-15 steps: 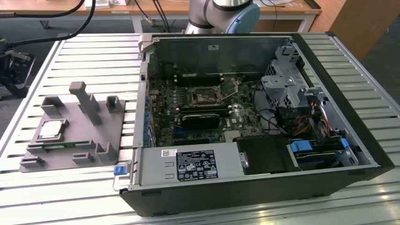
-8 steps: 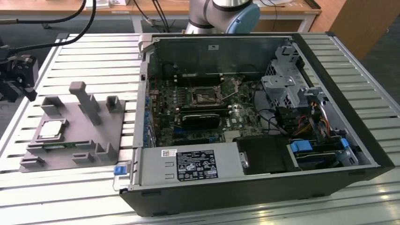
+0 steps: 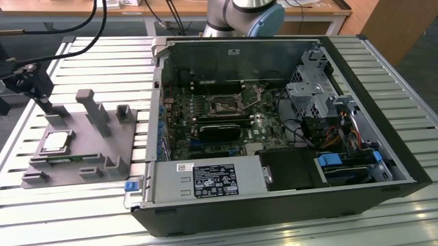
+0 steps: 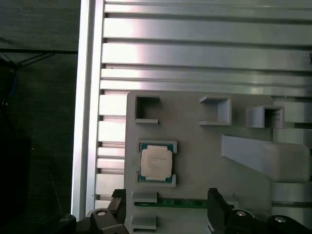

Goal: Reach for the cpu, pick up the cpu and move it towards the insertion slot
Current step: 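Pick up the cpu and move it towards the insertion slot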

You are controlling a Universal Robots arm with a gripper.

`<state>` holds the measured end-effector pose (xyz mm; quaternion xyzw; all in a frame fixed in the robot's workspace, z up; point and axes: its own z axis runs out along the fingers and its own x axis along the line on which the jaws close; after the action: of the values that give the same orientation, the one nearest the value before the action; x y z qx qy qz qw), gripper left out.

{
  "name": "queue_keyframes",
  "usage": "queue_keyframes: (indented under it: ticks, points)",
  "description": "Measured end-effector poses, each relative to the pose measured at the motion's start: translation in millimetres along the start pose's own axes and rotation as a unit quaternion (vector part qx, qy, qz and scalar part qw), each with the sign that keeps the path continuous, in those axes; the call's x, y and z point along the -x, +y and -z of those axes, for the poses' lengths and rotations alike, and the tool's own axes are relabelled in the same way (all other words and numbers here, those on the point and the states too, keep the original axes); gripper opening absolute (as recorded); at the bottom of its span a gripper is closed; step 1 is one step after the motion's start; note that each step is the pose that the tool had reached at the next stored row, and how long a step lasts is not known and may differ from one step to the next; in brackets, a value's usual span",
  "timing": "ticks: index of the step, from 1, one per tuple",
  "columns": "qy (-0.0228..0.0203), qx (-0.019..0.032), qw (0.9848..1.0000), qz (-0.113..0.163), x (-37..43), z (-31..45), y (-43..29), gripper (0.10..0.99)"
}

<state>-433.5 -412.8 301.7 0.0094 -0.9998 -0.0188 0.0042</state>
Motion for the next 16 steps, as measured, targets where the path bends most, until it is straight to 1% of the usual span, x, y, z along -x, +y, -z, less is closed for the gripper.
queue_keyframes:
  ticks: [2, 3, 4, 16]
  points:
    - [0.0000, 0.0000, 1.0000, 0.000, 0.1, -2.0, -0.8, 0.816]
    - [0.0001, 0.0001, 1.0000, 0.000, 0.1, -3.2, -1.4, 0.816]
    - [0.0000, 0.0001, 1.0000, 0.000, 0.0, -5.0, -1.9, 0.882]
    - [0.0000, 0.0006, 1.0000, 0.000, -0.3, -26.5, -5.4, 0.882]
